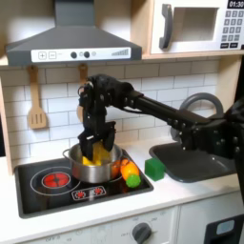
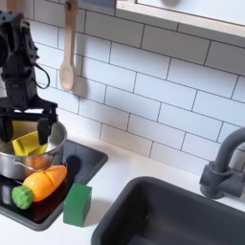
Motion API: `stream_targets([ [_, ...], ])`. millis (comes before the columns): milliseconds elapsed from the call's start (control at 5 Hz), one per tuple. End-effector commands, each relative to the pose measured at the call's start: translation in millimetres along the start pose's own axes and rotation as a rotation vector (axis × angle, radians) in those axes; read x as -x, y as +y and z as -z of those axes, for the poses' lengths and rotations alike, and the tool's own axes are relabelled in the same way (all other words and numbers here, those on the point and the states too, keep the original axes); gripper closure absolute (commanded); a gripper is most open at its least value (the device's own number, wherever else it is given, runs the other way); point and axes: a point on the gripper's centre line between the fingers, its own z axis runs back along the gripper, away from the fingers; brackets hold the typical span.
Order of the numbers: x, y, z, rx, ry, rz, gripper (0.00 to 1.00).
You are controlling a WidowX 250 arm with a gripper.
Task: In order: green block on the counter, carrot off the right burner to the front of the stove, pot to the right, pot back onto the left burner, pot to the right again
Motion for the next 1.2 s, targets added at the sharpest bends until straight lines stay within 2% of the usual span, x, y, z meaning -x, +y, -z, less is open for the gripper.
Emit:
stream_targets([
  [0,-6,5.5,-16.4,0.026,-0.027,-0.028,0.0],
  [200,-7,13.1,-25.6,0.03,-0.045,-0.046,0.0],
  [400,-6,19.7,-27.9,0.027,-0.048,-0.056,0.0],
  [1000,0,45.5,-21.1,0.002,-0.03,-0.086,0.0],
])
